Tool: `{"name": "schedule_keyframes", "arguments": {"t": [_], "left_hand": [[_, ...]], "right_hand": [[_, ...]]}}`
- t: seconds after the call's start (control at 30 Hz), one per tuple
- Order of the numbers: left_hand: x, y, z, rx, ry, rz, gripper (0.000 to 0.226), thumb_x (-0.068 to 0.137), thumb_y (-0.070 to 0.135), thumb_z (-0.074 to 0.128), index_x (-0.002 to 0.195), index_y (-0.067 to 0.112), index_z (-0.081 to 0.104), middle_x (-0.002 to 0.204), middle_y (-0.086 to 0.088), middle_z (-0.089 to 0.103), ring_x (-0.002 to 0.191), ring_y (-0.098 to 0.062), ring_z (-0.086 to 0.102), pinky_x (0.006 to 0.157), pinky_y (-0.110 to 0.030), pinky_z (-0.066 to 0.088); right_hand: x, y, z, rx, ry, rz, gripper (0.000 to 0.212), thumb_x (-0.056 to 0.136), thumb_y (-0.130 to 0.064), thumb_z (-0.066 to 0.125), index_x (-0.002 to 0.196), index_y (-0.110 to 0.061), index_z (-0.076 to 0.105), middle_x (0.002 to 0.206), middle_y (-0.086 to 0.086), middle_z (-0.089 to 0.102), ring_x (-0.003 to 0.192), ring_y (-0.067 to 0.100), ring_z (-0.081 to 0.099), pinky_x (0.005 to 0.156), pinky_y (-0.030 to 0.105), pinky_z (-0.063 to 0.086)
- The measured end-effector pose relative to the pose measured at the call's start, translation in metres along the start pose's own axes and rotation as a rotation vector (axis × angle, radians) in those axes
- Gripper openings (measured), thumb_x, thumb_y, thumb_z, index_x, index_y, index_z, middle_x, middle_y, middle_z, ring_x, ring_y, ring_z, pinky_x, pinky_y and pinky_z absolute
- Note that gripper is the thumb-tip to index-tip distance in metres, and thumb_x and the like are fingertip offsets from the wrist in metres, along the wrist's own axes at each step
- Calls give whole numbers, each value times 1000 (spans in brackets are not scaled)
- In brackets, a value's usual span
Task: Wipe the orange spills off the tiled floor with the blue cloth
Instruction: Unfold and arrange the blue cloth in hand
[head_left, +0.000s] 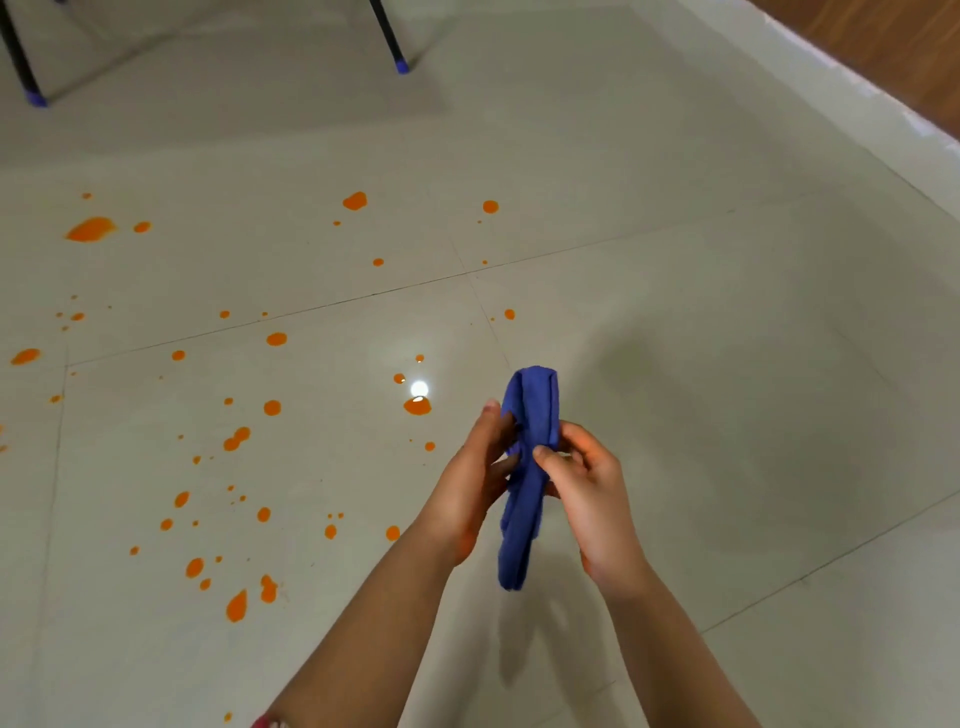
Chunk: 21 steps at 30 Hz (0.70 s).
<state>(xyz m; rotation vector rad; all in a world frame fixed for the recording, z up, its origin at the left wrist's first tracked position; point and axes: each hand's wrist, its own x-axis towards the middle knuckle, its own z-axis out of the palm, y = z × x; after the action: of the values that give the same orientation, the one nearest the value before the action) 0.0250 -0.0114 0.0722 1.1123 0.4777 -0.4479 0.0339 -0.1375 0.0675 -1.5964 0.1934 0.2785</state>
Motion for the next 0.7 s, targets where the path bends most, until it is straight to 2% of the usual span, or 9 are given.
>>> {"name": "schedule_keyframes", "arguments": {"t": [0.07, 0.13, 0.23, 0.33, 0.4, 0.47, 0.53, 0.63, 0.7], "left_hand": [[-9, 7, 1, 34, 21, 26, 42, 96, 52, 41, 114, 23, 66, 108, 4, 71, 101, -12, 67, 91, -29, 52], [-15, 10, 1, 37, 79, 52, 32, 99, 36, 45, 103, 12, 65, 93, -7, 70, 85, -17, 68, 79, -32, 56], [-21, 11, -5, -14, 105, 62, 22, 96, 24, 54, 110, 10, 62, 99, -14, 70, 90, -26, 67, 88, -46, 53], [-28, 18, -10, -38, 124, 63, 27, 89, 23, 65, 112, 9, 58, 93, -8, 71, 84, -21, 69, 82, -40, 56], [-31, 23, -11, -11, 128, 53, 25, 86, 21, 69, 104, 8, 58, 96, -13, 70, 87, -27, 70, 80, -39, 57], [-32, 31, -12, 89, 132, 41, 25, 84, 24, 71, 98, 7, 57, 98, -17, 69, 94, -31, 69, 78, -38, 58], [-34, 47, -15, 228, 109, 16, 29, 83, 32, 72, 92, 9, 56, 93, -12, 69, 89, -25, 70, 72, -34, 59], [-36, 78, -29, 595, 161, 70, 36, 82, 46, 69, 89, 14, 56, 88, -2, 67, 76, -15, 67, 63, -28, 56], [-36, 95, -42, 850, 254, 219, 43, 77, 49, 72, 105, 20, 56, 106, 1, 62, 90, -10, 61, 68, -19, 47]], "right_hand": [[-7, 2, 9, -60, 17, -47, 16, 94, -10, 59, 102, -16, 70, 84, 2, 74, 79, 23, 70, 75, 36, 57], [-9, 4, 14, -112, 26, -65, 17, 95, -10, 57, 92, -20, 71, 76, -4, 71, 72, 11, 65, 70, 28, 54], [-12, -2, 20, -114, 1, -69, 23, 98, -9, 50, 90, -23, 66, 82, 4, 65, 71, 7, 58, 66, 18, 47], [-15, -8, 20, -92, -53, -91, 12, 98, -14, 52, 96, -18, 63, 98, 4, 65, 86, 10, 62, 76, 17, 46], [-19, -12, 20, -138, -152, -104, 10, 91, -23, 61, 95, -14, 62, 93, 5, 67, 85, 16, 65, 74, 24, 51], [-21, -17, 20, -216, -162, -153, 10, 88, -20, 64, 89, -11, 62, 80, 3, 68, 76, 21, 67, 69, 31, 53], [-15, -26, 16, -150, -93, -159, 9, 90, -10, 60, 85, -2, 60, 70, 1, 63, 66, 16, 61, 64, 28, 49], [-2, -49, 7, 22, -45, -80, 11, 89, -13, 56, 89, -3, 62, 84, 8, 62, 80, 19, 58, 75, 33, 46], [1, -63, 5, 31, -110, -50, 14, 94, -6, 51, 93, -7, 65, 90, 8, 65, 86, 19, 61, 79, 34, 47]]}}
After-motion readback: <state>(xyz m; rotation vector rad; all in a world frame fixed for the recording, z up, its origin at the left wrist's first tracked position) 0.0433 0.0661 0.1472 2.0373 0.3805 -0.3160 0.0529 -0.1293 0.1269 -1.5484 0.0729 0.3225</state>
